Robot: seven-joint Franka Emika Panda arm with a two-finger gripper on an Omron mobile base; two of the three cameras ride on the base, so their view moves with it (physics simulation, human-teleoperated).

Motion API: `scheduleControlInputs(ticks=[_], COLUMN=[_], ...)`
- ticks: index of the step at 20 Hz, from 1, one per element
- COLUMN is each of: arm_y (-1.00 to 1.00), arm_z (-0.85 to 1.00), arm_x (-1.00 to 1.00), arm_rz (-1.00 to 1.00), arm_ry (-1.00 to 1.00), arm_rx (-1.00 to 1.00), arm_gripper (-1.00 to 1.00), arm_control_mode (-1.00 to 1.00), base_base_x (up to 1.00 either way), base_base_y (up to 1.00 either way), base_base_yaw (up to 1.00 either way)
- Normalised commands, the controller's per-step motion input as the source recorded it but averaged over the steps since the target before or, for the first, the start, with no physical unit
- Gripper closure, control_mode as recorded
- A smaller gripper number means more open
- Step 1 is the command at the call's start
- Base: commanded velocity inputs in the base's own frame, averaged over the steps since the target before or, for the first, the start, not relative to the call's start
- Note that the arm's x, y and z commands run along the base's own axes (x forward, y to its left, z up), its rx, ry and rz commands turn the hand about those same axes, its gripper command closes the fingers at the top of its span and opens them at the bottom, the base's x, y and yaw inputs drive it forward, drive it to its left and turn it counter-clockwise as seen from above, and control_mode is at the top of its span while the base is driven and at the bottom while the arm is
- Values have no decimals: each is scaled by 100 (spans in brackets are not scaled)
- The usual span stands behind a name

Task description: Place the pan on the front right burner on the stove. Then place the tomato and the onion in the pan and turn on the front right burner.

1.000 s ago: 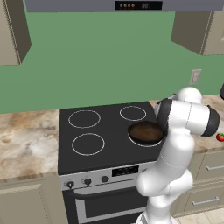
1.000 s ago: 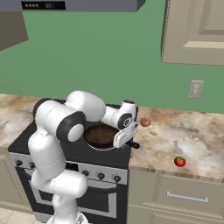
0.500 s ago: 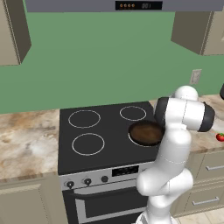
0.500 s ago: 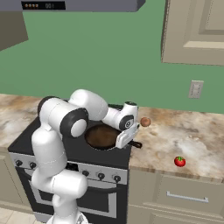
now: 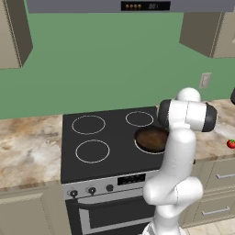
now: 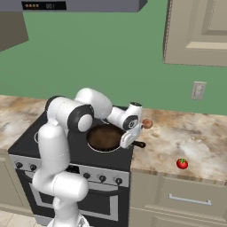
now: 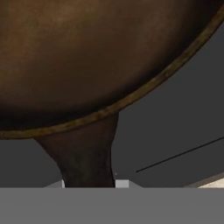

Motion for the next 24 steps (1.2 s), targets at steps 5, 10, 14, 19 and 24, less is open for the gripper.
scheduleControlInputs(ticks=[5, 10, 14, 19, 24], arm_y=[0, 0, 0, 0, 0], arm_z=[-36, -11, 0, 6, 48], arm_x=[3, 0, -1, -4, -22], arm_rz=[0, 0, 0, 0, 0], arm_ry=[0, 0, 0, -1, -6], arm_rx=[0, 0, -3, -5, -7], arm_gripper=[-100, -100, -100, -100, -100], arm_control_mode=[-100, -100, -100, -100, -100], base_base_x=[0, 0, 0, 0, 0], base_base_y=[0, 0, 0, 0, 0], base_base_yaw=[0, 0, 0, 0, 0])
